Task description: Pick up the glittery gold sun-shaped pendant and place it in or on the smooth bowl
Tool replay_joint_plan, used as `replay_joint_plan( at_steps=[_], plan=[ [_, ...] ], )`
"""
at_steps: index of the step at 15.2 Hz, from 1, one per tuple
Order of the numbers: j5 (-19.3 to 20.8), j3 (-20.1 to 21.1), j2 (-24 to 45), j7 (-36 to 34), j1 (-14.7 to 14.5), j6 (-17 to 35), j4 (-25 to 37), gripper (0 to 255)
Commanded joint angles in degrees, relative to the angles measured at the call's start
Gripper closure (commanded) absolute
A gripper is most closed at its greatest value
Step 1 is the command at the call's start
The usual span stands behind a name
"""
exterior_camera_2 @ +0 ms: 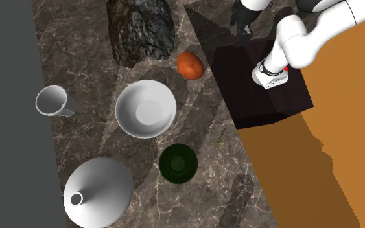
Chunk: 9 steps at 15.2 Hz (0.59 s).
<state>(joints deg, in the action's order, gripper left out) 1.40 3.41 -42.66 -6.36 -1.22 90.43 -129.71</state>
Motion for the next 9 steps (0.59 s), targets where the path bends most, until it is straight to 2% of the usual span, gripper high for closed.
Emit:
replay_joint_plan(
  at_steps=[1,9],
  plan=[
    [0.0,0.0,0.0,0.0,0.0,0.0,0.0,0],
    [-7.03,0.71,3.84,5.69,-6.54,17.84,-3.69,0]
  ],
)
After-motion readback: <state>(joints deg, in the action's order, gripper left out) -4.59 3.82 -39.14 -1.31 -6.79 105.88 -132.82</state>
